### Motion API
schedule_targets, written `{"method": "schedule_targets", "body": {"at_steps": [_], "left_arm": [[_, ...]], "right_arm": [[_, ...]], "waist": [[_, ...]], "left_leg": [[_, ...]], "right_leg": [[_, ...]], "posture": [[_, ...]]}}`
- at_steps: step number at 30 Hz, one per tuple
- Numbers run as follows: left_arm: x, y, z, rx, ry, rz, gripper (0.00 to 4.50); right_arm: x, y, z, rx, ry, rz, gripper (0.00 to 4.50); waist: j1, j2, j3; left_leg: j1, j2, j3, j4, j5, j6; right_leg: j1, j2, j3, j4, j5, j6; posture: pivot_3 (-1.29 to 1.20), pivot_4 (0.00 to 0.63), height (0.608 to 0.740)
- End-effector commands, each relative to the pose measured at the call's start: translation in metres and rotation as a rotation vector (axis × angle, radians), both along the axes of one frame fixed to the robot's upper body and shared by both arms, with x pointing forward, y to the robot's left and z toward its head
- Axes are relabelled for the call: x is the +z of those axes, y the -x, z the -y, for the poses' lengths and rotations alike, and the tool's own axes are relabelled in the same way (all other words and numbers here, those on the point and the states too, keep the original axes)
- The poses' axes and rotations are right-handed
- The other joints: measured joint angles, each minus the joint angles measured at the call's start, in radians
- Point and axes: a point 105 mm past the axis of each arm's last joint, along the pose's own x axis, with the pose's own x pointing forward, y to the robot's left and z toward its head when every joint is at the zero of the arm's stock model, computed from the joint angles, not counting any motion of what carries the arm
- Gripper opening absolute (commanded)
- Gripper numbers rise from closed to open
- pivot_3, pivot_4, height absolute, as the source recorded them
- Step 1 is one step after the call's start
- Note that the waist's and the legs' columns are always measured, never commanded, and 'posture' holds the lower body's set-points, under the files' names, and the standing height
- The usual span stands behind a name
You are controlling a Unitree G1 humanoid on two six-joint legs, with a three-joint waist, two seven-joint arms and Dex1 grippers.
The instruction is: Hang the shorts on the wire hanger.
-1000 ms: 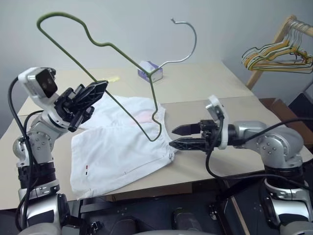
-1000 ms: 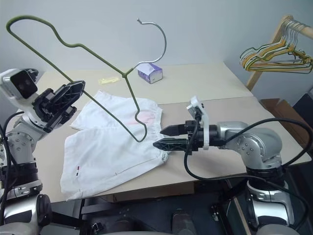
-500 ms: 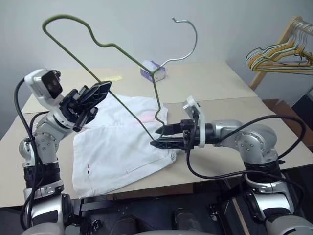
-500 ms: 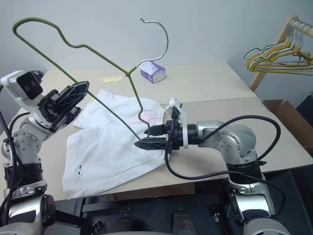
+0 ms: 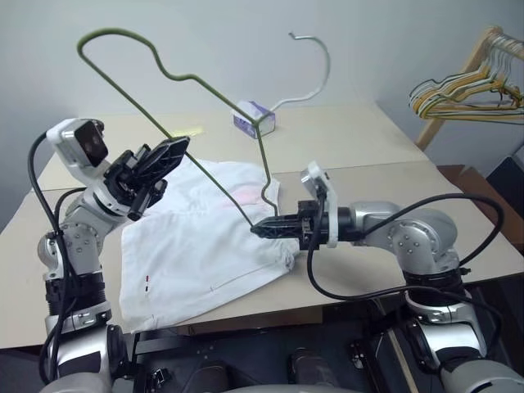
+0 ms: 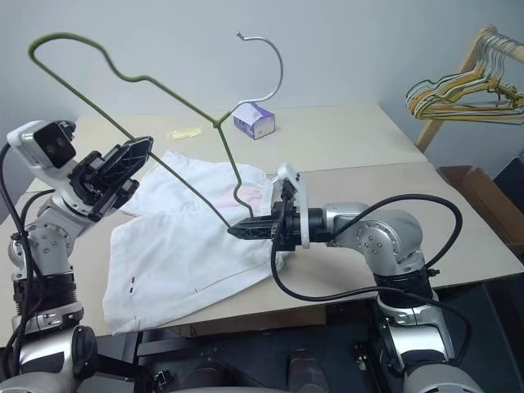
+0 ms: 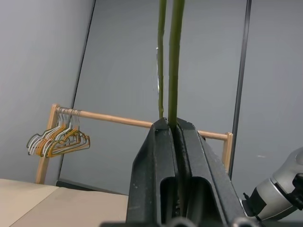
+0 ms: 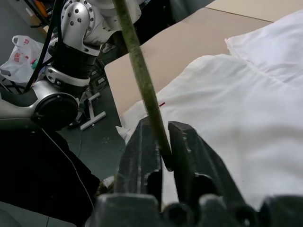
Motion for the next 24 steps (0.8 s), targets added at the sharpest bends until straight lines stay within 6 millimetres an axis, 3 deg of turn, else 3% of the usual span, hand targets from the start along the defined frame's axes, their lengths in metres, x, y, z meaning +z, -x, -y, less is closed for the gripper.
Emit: {"method": "schedule_targets", "body": {"at_steps": [1,4,11,15,18,21,24], "left_arm": [[0.001,0.002,0.004,0.012,-0.013,0.050,0.00],[-0.005,-0.001,0.006,0.028,-0.027,0.034,0.78],[-0.025,-0.015,0.009,0.071,-0.128,-0.081,3.15],[-0.051,-0.022,0.006,0.131,-0.284,-0.165,4.48],[-0.069,-0.026,-0.003,0.213,-0.409,-0.187,4.48],[-0.087,-0.028,-0.010,0.277,-0.582,-0.180,4.48],[-0.094,-0.024,-0.007,0.274,-0.664,-0.150,4.48]], "right_arm": [[0.014,-0.005,0.001,-0.026,-0.028,0.060,0.02],[0.013,-0.005,0.000,-0.032,-0.027,0.059,0.00],[0.024,-0.006,0.001,-0.055,-0.101,0.063,0.00],[0.032,-0.015,0.011,-0.118,-0.153,0.027,0.00],[0.029,-0.024,0.028,-0.192,-0.143,-0.047,0.00],[0.004,-0.030,0.059,-0.272,-0.053,-0.231,0.00],[-0.023,-0.030,0.087,-0.360,0.017,-0.412,0.00]], "waist": [[0.000,0.000,0.000],[0.000,0.000,0.000],[-0.002,0.000,0.000],[-0.007,0.000,0.000],[-0.008,0.000,0.000],[-0.007,0.000,0.000],[0.003,0.000,0.000]], "left_leg": [[0.000,0.000,0.000,0.000,0.000,0.000],[0.000,0.000,0.000,0.001,0.000,0.000],[0.000,0.000,0.000,0.000,0.000,0.000],[0.000,0.000,0.000,0.000,0.000,0.000],[0.000,0.000,0.000,0.000,0.000,0.000],[-0.001,0.000,0.001,0.000,0.000,0.000],[-0.002,0.000,0.001,0.000,0.000,0.000]], "right_leg": [[0.000,0.000,0.000,0.000,0.000,0.000],[0.000,0.000,0.000,0.000,0.000,0.000],[0.000,0.000,0.000,0.000,0.000,0.000],[0.000,0.000,0.000,0.000,0.000,0.000],[0.000,0.000,0.000,0.000,0.000,0.000],[0.000,0.000,0.000,0.000,0.000,0.000],[-0.001,-0.001,0.000,-0.001,0.000,0.000]], "posture": [[-0.02,0.000,0.740],[-0.02,0.000,0.740],[-0.03,0.000,0.740],[-0.04,0.000,0.740],[-0.04,0.000,0.740],[-0.04,0.000,0.740],[-0.04,0.000,0.740]]}}
